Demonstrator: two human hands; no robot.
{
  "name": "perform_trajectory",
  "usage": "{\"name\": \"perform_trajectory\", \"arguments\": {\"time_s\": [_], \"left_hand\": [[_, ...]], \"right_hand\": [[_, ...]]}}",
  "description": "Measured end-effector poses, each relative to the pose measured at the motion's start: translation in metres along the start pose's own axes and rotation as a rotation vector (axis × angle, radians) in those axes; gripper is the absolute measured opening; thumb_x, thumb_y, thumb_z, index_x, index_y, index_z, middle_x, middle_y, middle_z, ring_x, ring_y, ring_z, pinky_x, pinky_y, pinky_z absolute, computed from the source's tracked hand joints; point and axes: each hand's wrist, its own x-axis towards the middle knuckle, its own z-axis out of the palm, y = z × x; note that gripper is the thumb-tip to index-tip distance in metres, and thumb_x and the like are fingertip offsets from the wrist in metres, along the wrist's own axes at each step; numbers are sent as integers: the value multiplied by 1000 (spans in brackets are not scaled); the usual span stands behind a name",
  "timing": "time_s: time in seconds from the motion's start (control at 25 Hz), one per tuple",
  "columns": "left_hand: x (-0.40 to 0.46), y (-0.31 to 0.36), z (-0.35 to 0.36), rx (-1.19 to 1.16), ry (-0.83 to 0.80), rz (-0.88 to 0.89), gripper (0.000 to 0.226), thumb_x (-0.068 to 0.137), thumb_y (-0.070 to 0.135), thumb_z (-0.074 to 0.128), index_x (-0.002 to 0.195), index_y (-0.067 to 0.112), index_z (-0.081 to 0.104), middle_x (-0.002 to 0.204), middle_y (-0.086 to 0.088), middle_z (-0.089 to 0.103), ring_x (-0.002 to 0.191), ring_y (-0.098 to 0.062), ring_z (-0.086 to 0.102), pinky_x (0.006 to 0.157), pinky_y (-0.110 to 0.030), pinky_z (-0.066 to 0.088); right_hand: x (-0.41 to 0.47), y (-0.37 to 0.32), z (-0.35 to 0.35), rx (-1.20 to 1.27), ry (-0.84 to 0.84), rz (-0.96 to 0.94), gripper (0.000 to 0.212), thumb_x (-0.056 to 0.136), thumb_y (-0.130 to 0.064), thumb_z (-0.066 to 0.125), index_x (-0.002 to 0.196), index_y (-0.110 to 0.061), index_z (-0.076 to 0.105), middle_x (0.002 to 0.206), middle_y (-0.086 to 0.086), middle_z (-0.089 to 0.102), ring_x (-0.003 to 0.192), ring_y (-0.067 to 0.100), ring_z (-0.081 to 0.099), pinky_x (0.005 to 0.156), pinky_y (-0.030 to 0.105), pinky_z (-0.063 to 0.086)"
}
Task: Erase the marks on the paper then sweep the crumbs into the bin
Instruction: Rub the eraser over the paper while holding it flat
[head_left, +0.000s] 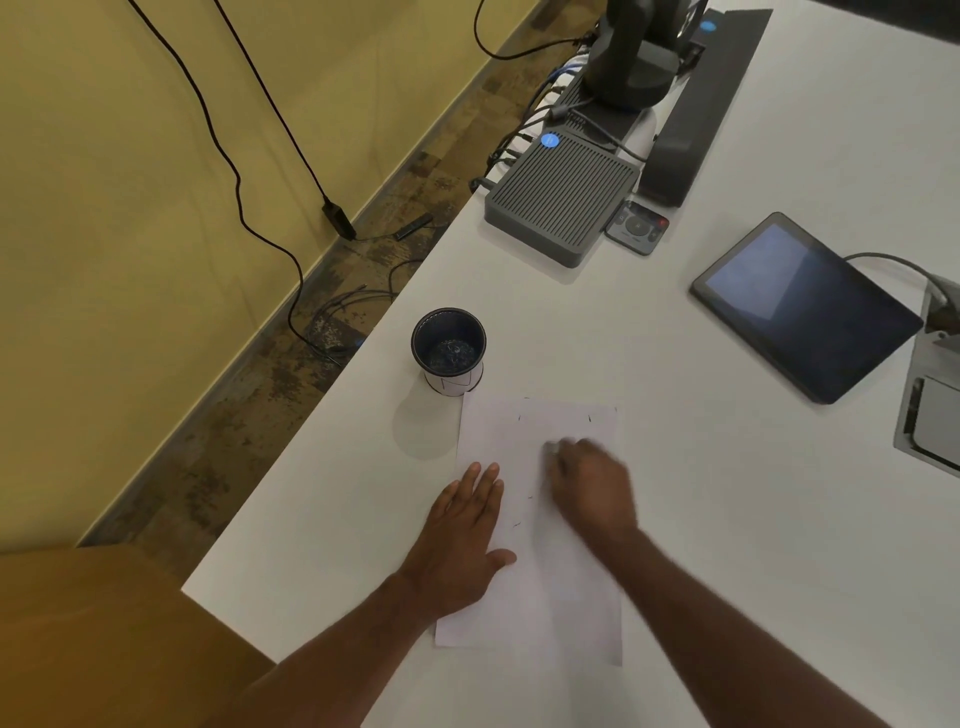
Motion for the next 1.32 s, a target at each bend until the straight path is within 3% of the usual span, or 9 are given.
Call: {"name": "perform_trajectory", "arguments": {"time_s": [0.12,0.32,0.56,0.72,0.84,0.92,1.0,1.12,1.32], "left_hand": [[-1,-2,-1,-21,22,-37,87,96,65,29,160,10,7,168,-5,-10,153,-17,-20,122,-39,-3],[-1,-2,-5,-20,-9,-35,91,94,67,28,160,11,0,167,-3,-16,152,-18,-22,123,-40,-5],[-1,-3,-1,-43,14,-37,89,96,66,31,161,11,5,168,-3,-10,152,-14,-21,122,-40,-1],[0,-1,-5,-43,3,-38,91,94,66,30,160,13,-2,166,-2,-17,149,-12,-29,122,-37,-9],[0,-1,-6,-46,22,-42,91,94,66,32,160,11,2,167,-3,-13,150,-12,-27,121,-35,-10],[-1,-1,-5,-55,31,-39,90,95,65,33,161,11,5,168,-4,-10,151,-13,-24,121,-35,-9],[0,-1,-3,-56,21,-39,90,95,65,34,161,11,3,167,-3,-13,151,-13,-25,122,-36,-8],[-1,-1,-5,-59,22,-37,90,95,64,35,160,12,1,167,-2,-15,150,-13,-26,122,-36,-9],[0,1,-6,-57,17,-44,90,95,65,34,160,12,1,167,-2,-15,150,-12,-27,121,-35,-10]], "right_hand": [[-57,-16,18,-11,-177,-286,17,84,-20,68,69,-16,60,59,1,55,49,20,53,47,20,29],[3,35,-3,-29,106,14,33,90,-29,46,62,-14,55,57,3,52,46,26,51,48,24,28],[-81,7,17,6,-173,-297,21,92,-29,57,73,-19,58,62,-1,54,50,20,52,45,24,32],[-19,46,-6,-55,84,-30,28,87,-21,65,62,-16,54,55,0,50,45,23,50,43,27,33],[-52,16,3,-3,-36,-73,23,86,-21,66,66,-16,57,57,2,54,46,24,53,44,25,35],[-87,9,13,-15,-126,-270,18,87,-23,65,71,-18,59,61,0,55,49,21,54,45,23,33],[-67,30,7,-17,-117,-188,20,88,-26,62,70,-18,59,61,0,55,51,23,55,45,25,36],[-38,48,-4,-12,88,3,27,88,-26,59,63,-16,55,57,2,51,48,27,54,44,28,34],[-69,27,7,-29,-104,-230,16,86,-24,65,72,-18,60,62,0,55,51,22,54,44,25,34]]}}
